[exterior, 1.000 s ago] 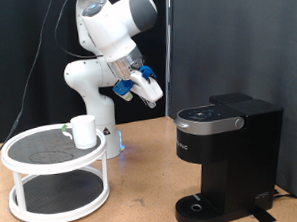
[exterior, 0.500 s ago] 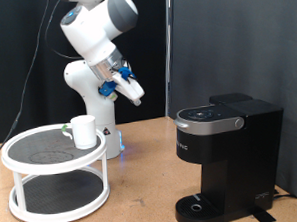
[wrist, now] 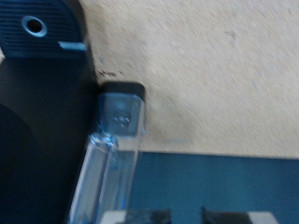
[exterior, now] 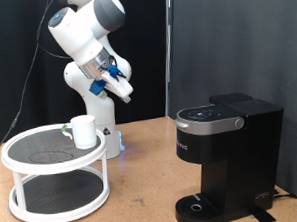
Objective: Make a cup of coffee with the keurig machine
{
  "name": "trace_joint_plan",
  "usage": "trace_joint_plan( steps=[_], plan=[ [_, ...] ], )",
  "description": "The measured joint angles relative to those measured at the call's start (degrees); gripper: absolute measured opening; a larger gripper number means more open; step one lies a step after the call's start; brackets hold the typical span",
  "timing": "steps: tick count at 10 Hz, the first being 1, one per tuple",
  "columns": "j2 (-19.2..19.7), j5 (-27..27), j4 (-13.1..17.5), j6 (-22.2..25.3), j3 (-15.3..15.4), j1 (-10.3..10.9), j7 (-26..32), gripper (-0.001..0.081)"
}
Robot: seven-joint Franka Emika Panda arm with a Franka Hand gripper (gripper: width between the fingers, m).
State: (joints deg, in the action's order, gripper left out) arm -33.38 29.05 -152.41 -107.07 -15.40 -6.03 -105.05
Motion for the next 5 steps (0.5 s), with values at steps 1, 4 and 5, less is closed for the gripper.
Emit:
trace_joint_plan(
  steps=[1,4,5],
  plan=[
    [-1.45,0.6,-0.34,1.99,-1.18,-1.23,-1.63,0.0],
    [-6.24,-0.07,-2.19,3.68,-3.22,-6.5,-5.17,0.0],
    [-7.56,-1.78,-2.51,4.16,-3.79,-8.32,-5.14,0.0]
  ],
)
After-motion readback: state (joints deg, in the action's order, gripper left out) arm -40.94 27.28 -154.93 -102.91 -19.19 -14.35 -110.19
